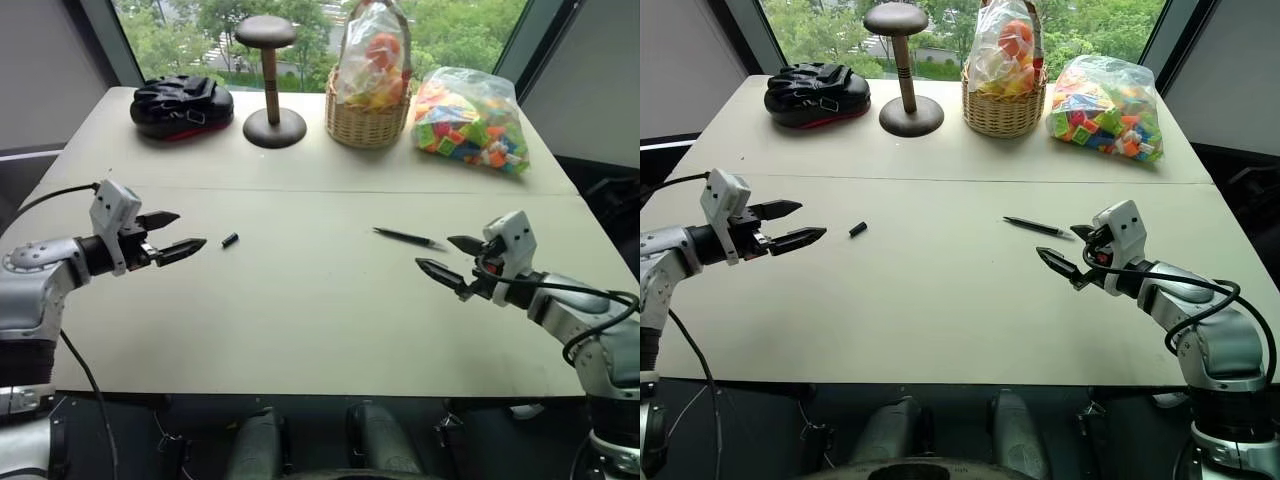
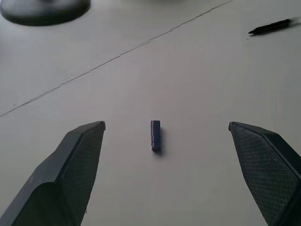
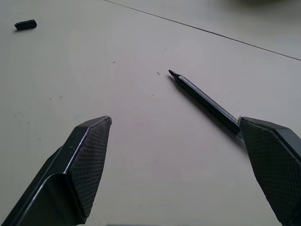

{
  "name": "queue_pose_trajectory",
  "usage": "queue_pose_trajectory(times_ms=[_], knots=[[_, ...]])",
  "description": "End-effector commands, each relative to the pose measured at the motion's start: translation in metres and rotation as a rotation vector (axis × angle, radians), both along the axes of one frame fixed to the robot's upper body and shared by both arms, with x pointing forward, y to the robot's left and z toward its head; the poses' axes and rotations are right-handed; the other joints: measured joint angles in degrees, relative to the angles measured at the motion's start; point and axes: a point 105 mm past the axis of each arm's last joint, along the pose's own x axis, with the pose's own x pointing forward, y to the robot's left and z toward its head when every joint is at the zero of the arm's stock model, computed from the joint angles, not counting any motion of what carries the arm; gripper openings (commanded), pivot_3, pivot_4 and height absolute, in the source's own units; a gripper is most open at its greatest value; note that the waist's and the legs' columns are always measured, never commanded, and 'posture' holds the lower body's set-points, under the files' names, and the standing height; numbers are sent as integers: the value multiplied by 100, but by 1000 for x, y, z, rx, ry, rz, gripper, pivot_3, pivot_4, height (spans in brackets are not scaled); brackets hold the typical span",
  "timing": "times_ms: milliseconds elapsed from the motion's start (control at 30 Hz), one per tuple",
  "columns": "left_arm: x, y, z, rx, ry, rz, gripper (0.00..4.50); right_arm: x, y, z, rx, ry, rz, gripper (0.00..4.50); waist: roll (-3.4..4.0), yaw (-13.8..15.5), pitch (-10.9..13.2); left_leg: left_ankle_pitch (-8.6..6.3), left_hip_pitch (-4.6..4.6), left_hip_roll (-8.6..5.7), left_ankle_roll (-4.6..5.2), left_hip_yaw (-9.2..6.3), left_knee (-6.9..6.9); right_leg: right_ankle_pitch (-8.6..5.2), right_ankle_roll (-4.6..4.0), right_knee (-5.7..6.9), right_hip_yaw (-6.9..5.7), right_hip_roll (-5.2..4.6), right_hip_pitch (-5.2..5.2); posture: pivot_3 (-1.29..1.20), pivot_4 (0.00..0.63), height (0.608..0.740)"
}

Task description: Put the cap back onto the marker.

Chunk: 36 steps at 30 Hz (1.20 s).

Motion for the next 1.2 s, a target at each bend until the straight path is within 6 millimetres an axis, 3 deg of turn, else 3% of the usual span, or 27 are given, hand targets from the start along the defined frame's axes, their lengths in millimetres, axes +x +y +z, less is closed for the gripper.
queue_pose_trajectory(times_ms=[33, 267, 500, 667, 900, 1200], knots=[[7, -23, 4, 14, 45, -186, 4425, 9, -6, 16, -26, -54, 18, 4500, 0, -3, 0, -1, 1, -11, 2, 2, 1, 0, 0, -1, 2, 9, 2, 0, 150, 740], [24, -61, 5, -19, 98, -400, 4425, 32, 3, 17, -94, -88, 150, 4500, 0, -22, 0, -8, -4, -4, 15, 2, 2, 11, 22, -8, 9, 40, -4, 0, 150, 740], [28, -85, 3, -24, 103, -500, 4425, 76, 5, 16, -158, -179, 263, 4500, 4, -50, 3, -11, -3, 2, 20, 7, 3, 12, 24, -6, 16, 44, -8, 0, 150, 740], [20, -84, -5, -26, 114, -507, 4425, 89, 14, 2, -224, -154, 360, 4500, 6, -53, 4, -11, -7, 8, 20, 8, 2, 12, 24, -6, 16, 43, -13, 0, 150, 740], [3, -70, -11, -30, 123, -455, 4425, 89, 23, -16, -259, -95, 464, 4500, 11, -55, 7, 5, -10, 15, -8, 12, 2, 12, 24, 1, 19, 33, -15, 0, 150, 740], [-12, -60, -14, -43, 128, -363, 4425, 96, 29, -25, -206, -49, 431, 4500, 13, -46, 8, 12, 0, 17, -21, 11, 4, 12, 23, 39, 20, 26, -14, 0, 150, 740]])
